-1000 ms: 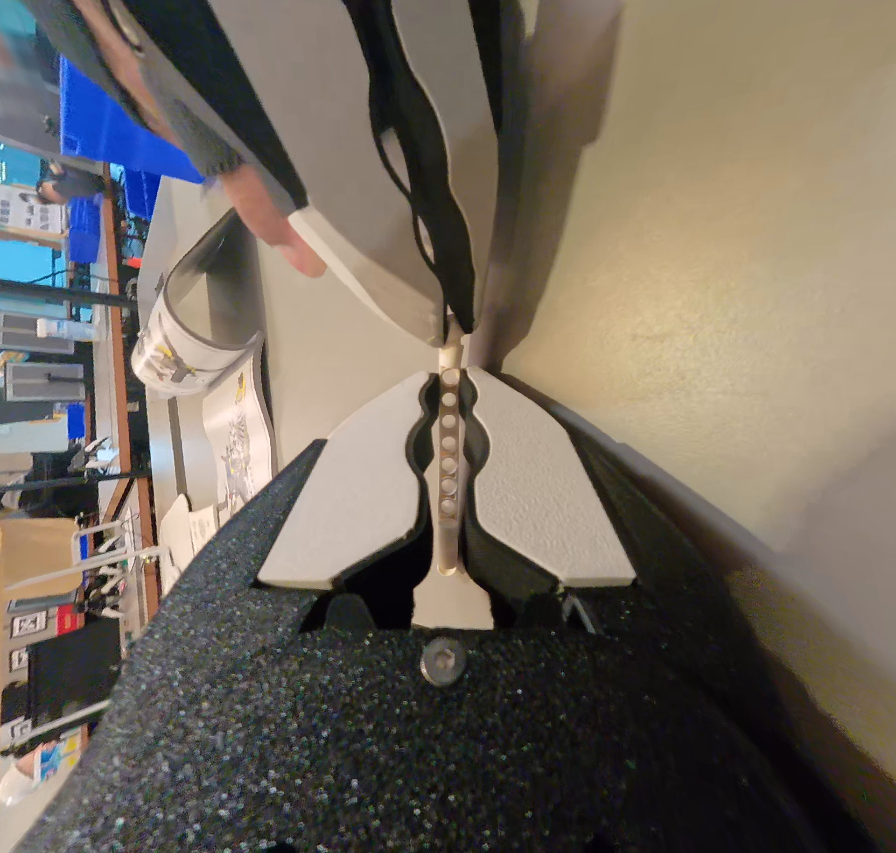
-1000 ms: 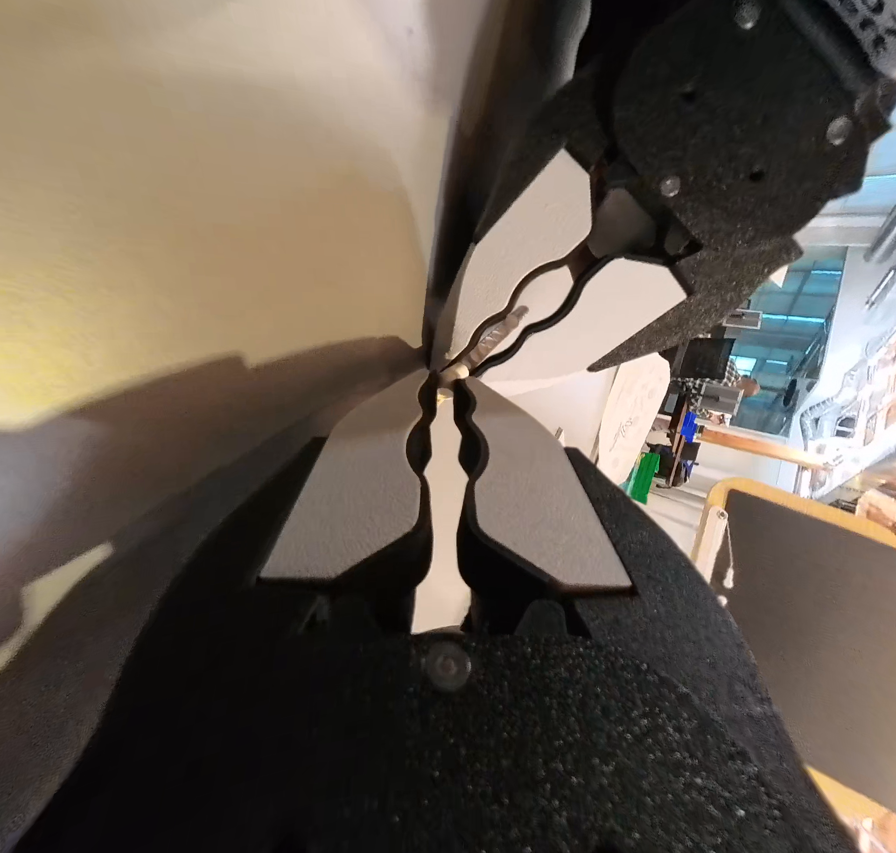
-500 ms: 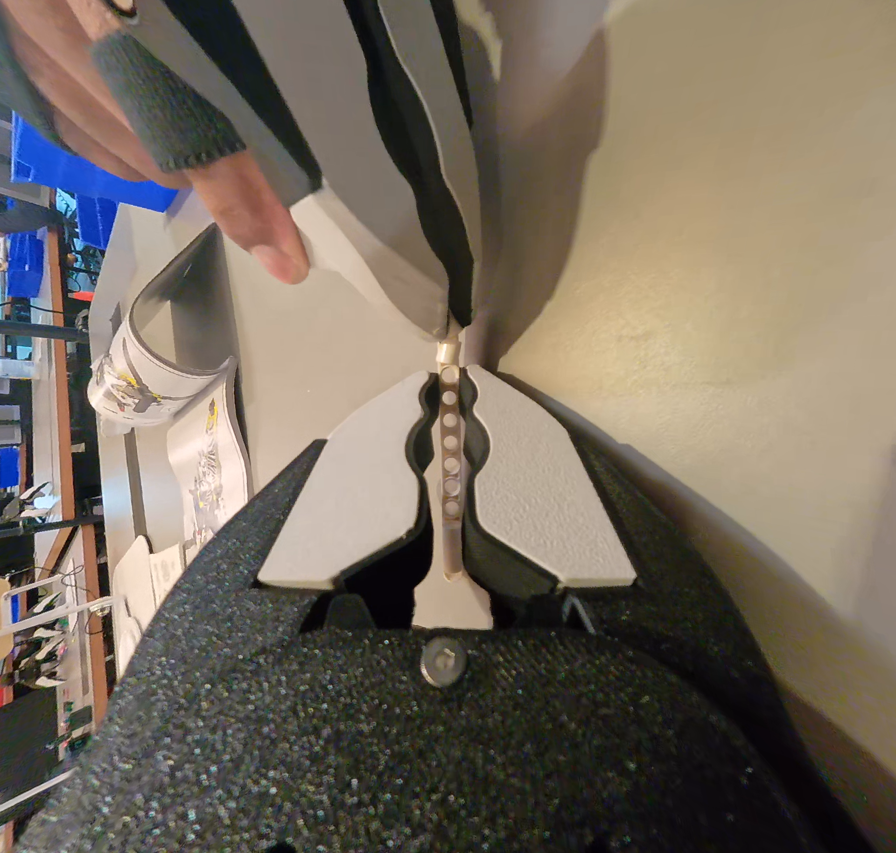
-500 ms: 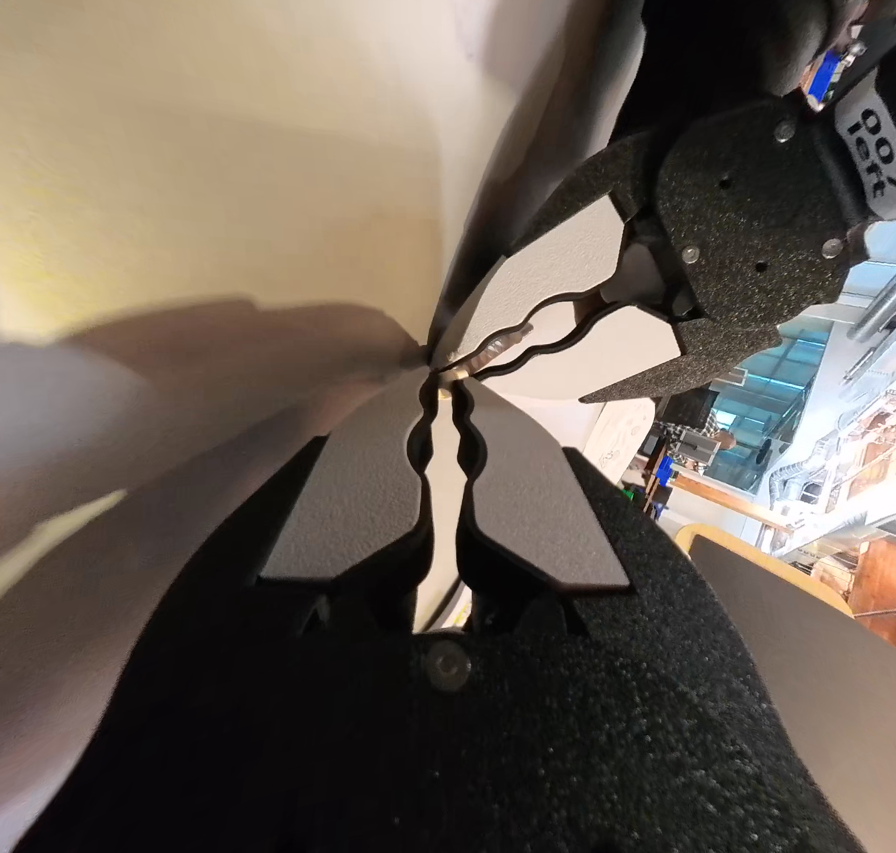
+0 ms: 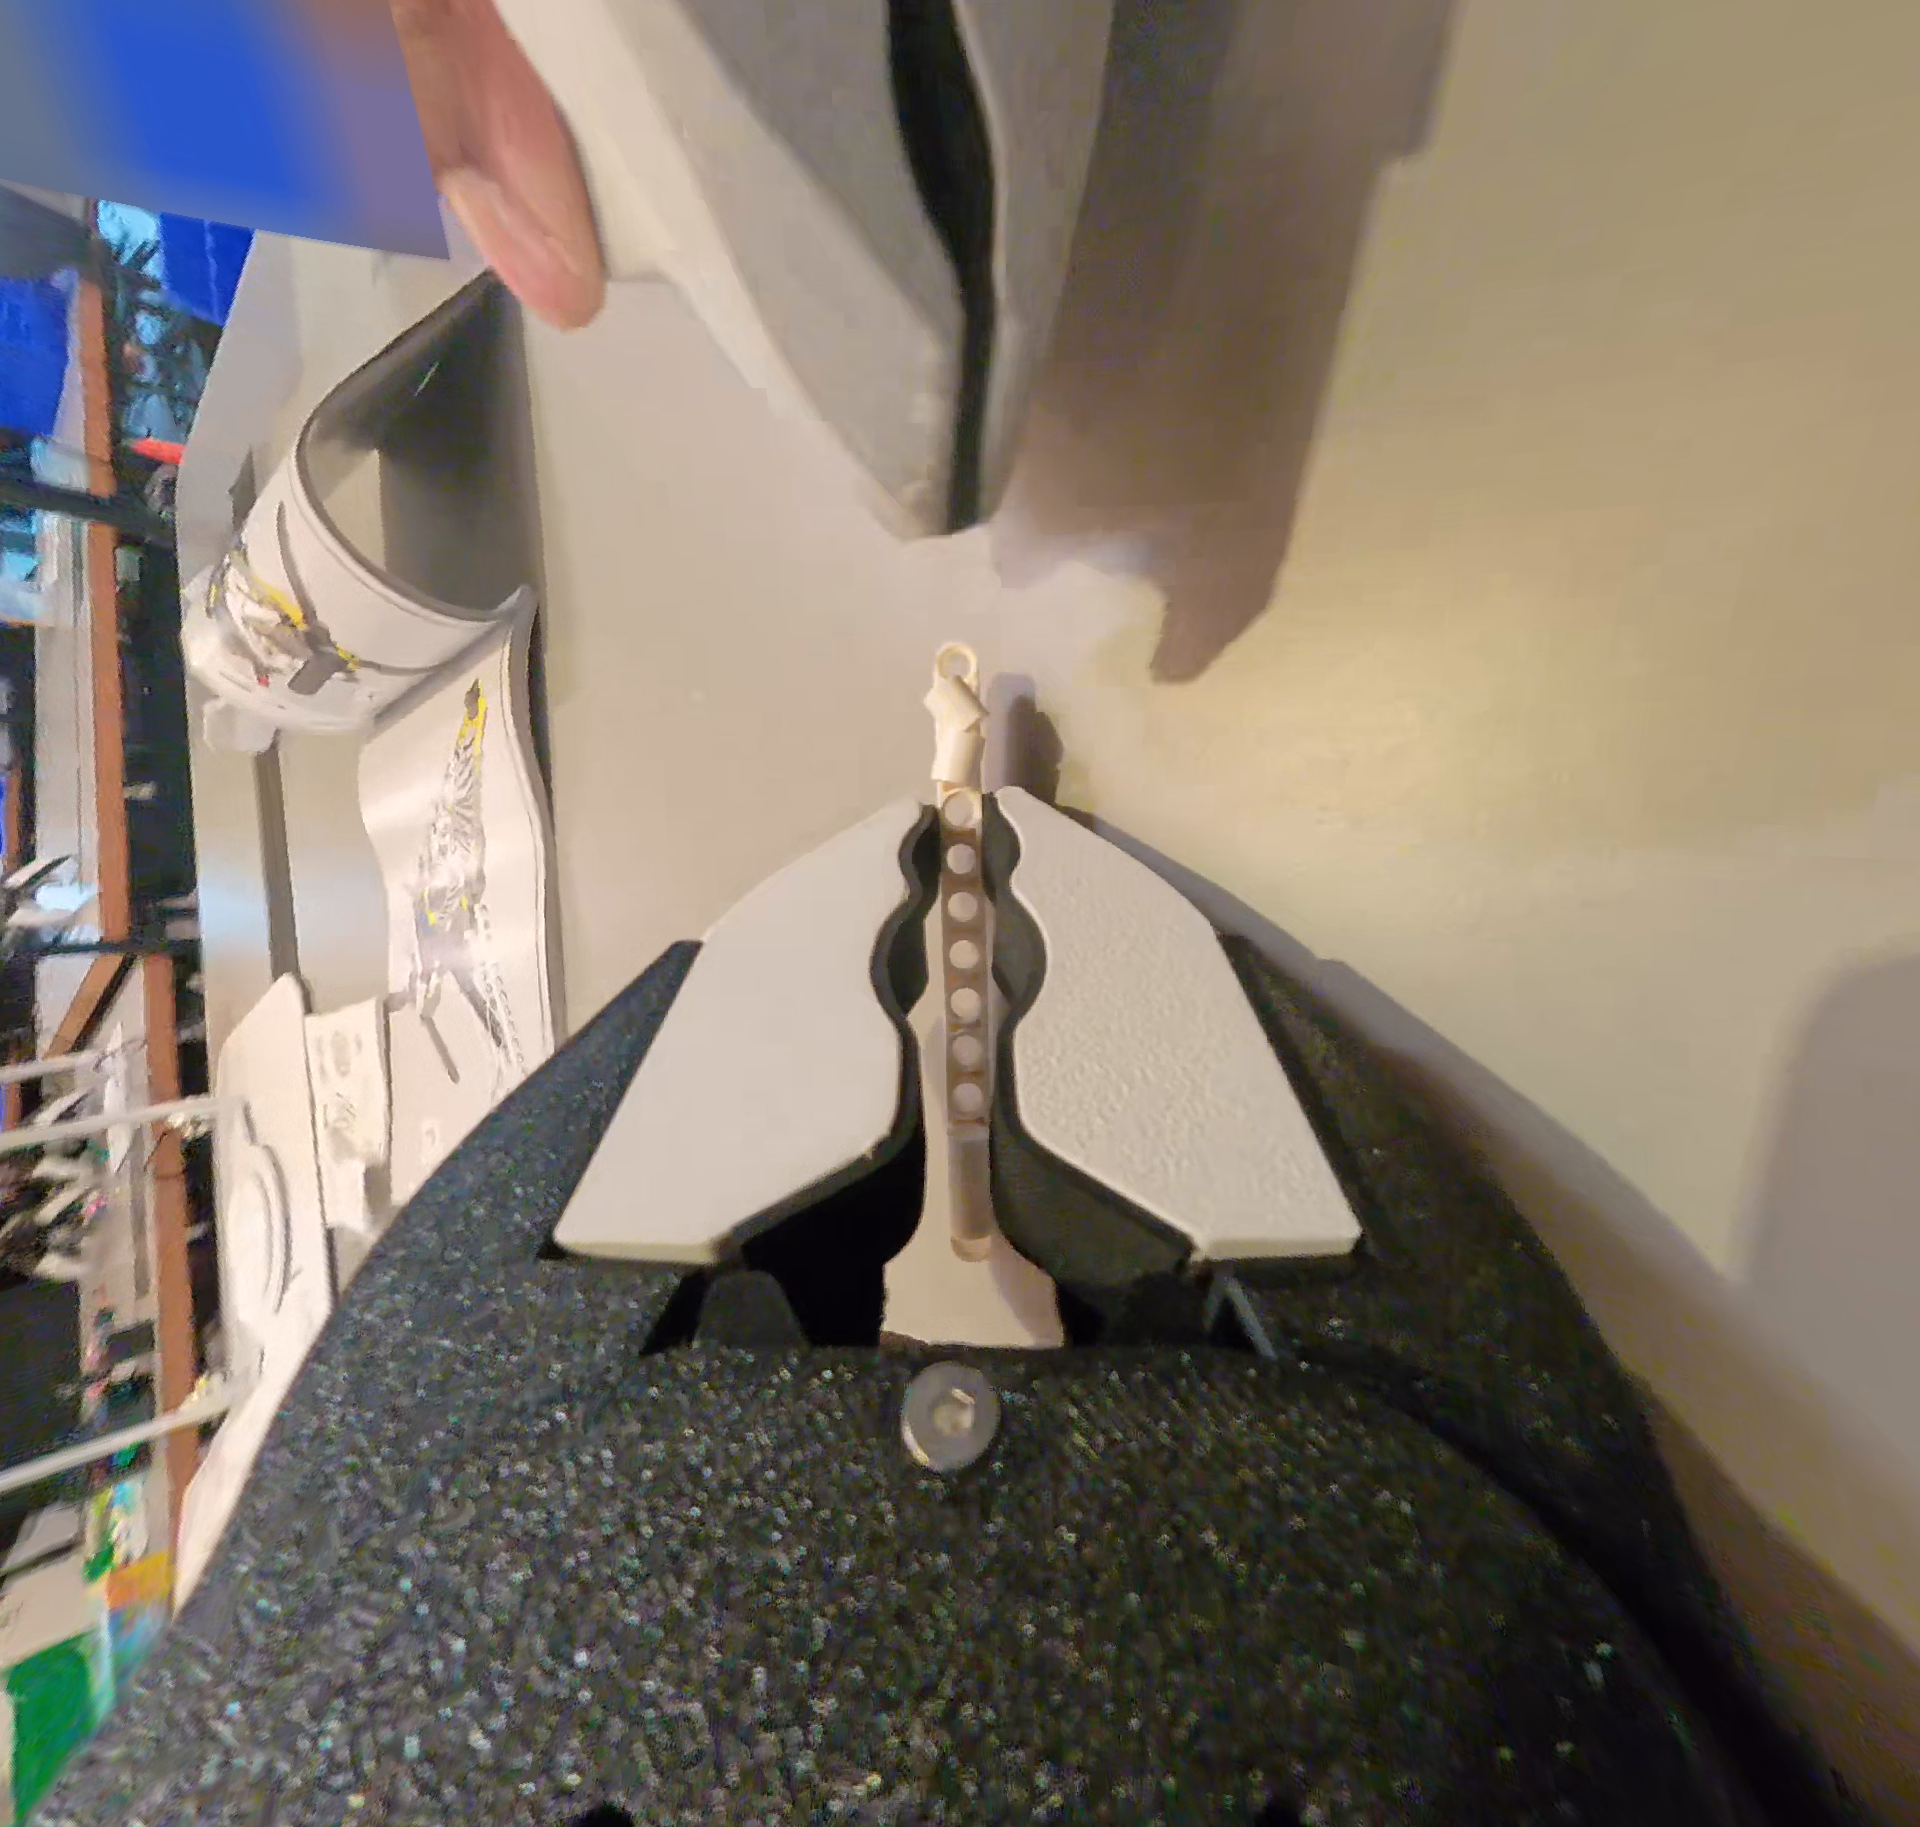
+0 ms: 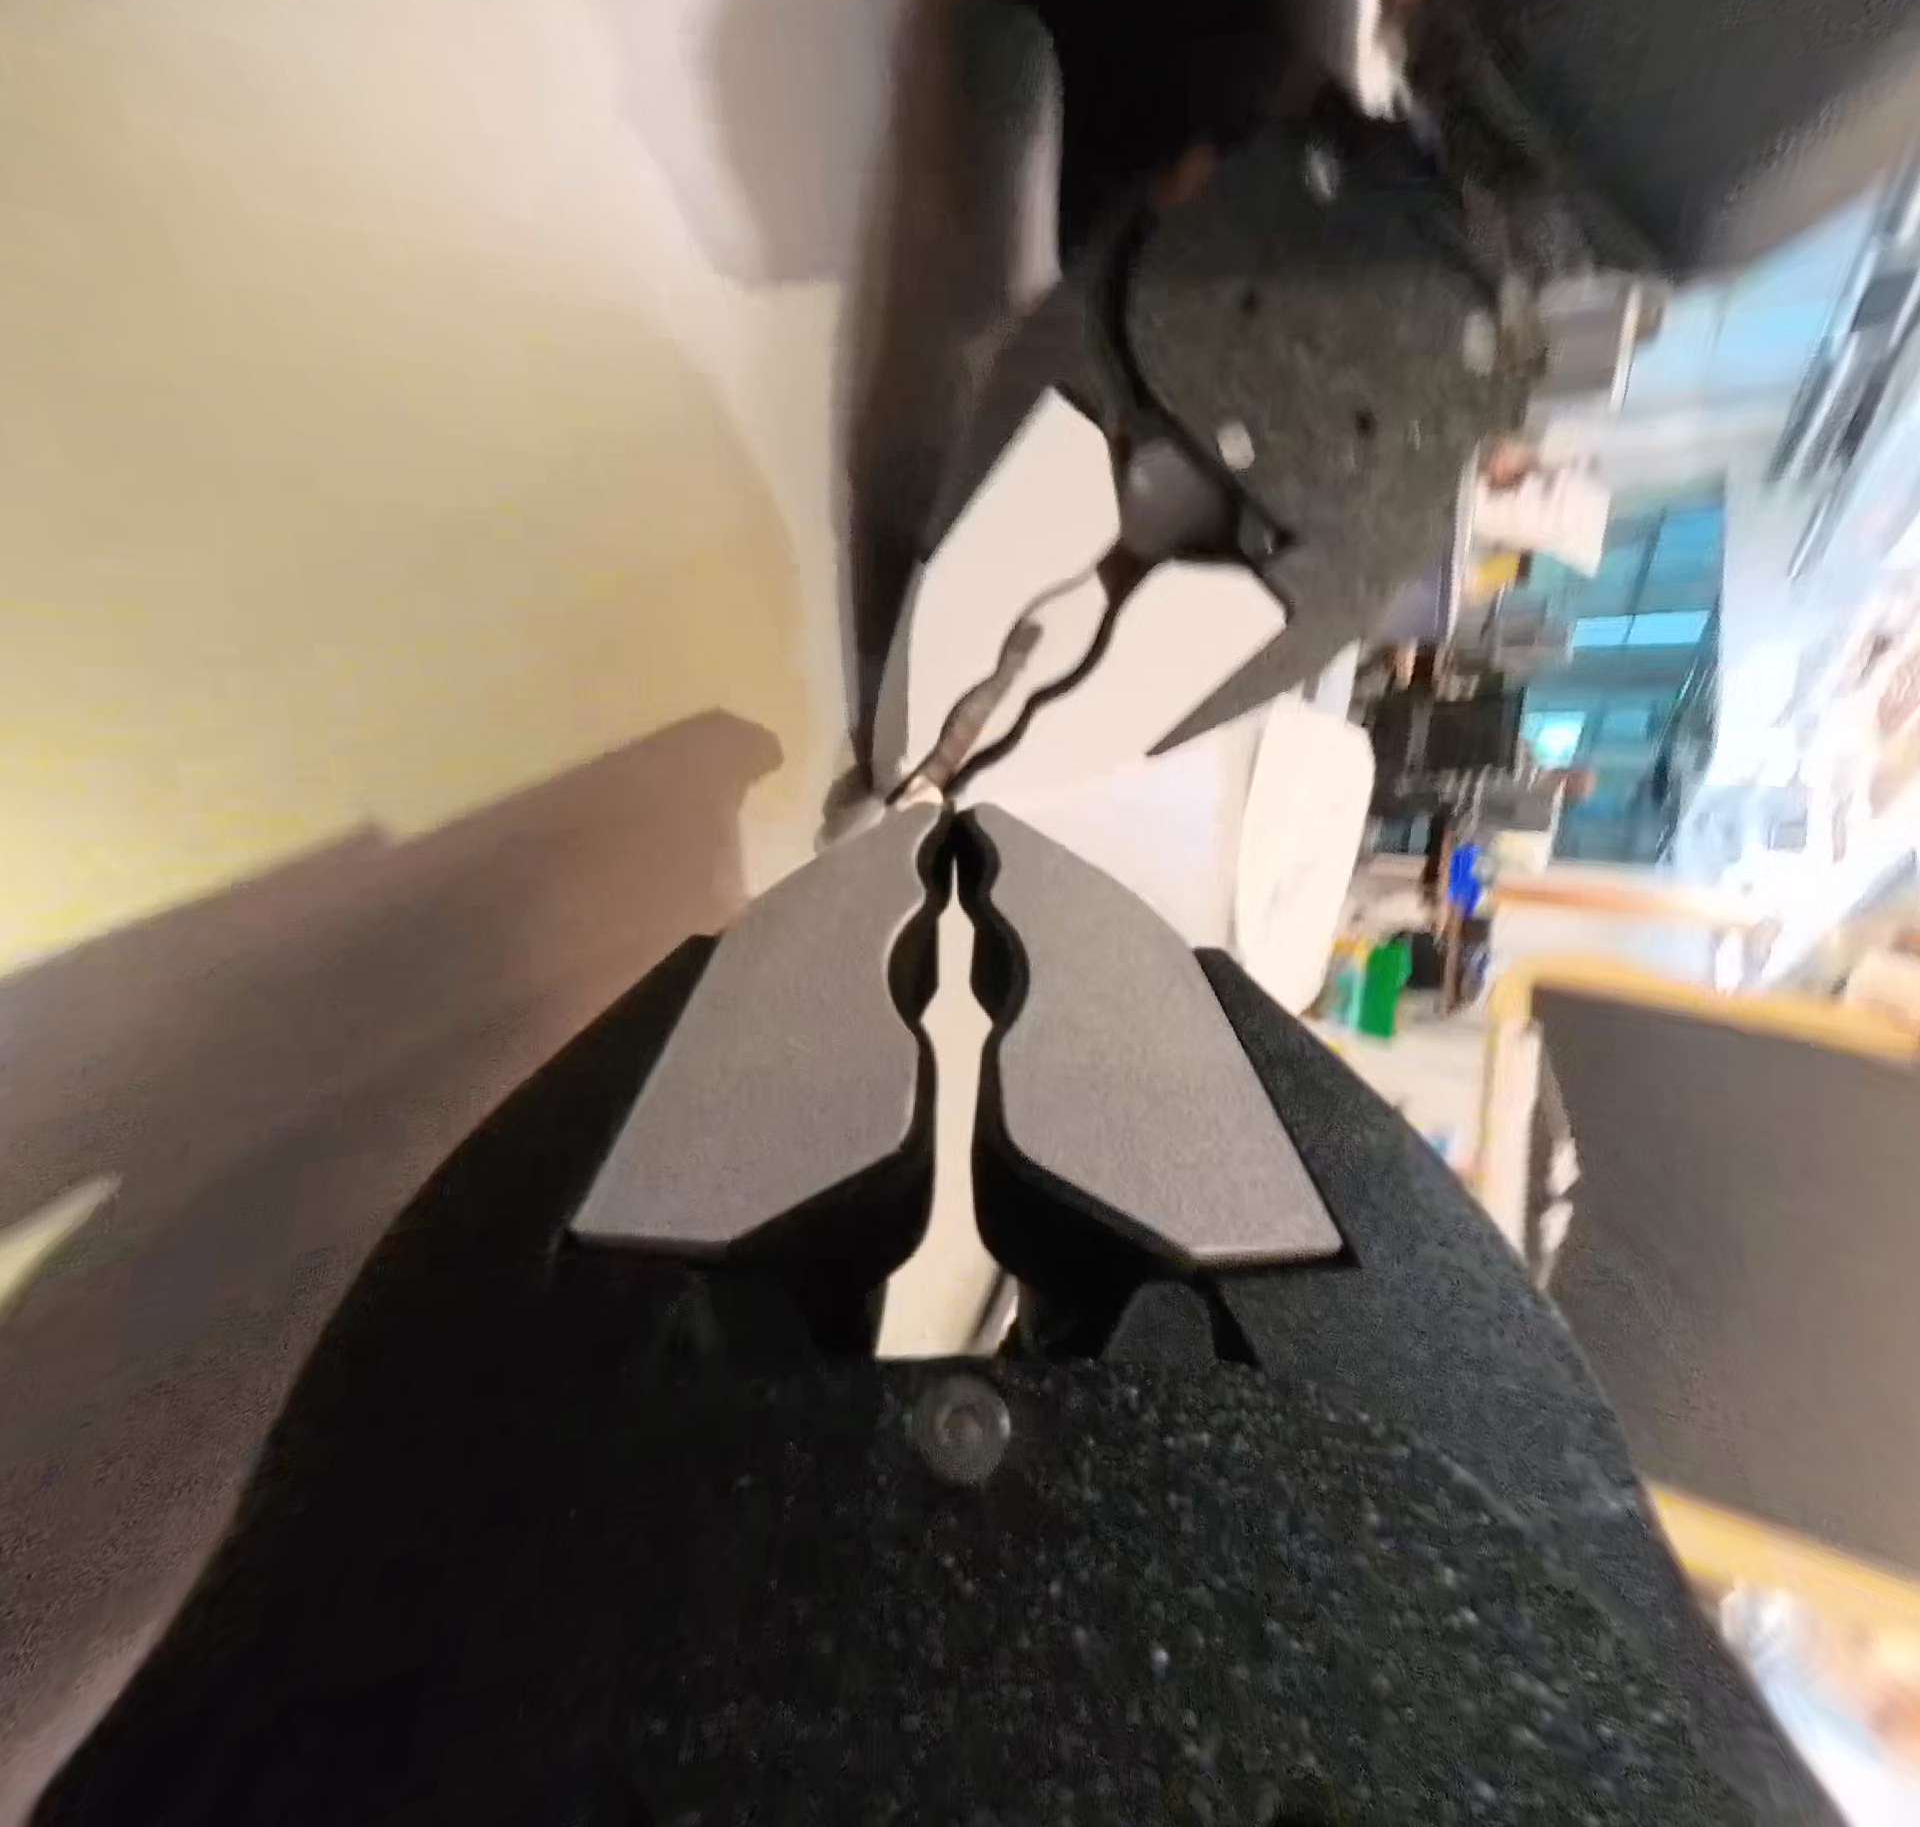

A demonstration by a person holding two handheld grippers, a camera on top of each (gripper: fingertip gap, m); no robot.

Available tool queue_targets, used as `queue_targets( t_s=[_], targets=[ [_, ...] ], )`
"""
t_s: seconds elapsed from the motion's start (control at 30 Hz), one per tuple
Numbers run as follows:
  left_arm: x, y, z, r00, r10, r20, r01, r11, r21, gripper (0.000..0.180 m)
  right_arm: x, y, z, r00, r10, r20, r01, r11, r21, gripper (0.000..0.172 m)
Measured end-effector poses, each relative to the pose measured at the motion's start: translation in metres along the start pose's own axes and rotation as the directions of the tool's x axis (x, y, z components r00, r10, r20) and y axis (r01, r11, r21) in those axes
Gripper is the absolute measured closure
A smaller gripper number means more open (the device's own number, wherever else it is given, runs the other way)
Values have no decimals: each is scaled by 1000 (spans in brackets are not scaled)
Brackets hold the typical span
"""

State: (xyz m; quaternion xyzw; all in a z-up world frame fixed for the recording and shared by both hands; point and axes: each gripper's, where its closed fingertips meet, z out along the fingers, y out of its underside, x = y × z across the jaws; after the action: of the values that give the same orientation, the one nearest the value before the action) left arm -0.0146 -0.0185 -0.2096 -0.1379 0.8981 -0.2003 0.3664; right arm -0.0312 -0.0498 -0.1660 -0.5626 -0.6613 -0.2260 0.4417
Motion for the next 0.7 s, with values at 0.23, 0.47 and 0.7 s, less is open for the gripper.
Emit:
queue_targets(
  t_s=[0.23,0.47,0.7],
  targets=[
    [-11,3,-2,975,-149,166,157,987,-37,171,-2,37,19,831,517,-206,-550,820,-158,150],
    [-16,1,-1,954,-217,208,224,974,-12,171,7,33,26,772,570,-282,-618,777,-121,164],
    [-17,3,-1,949,-227,219,236,972,-15,171,8,35,28,775,561,-291,-613,780,-128,163]
  ],
)
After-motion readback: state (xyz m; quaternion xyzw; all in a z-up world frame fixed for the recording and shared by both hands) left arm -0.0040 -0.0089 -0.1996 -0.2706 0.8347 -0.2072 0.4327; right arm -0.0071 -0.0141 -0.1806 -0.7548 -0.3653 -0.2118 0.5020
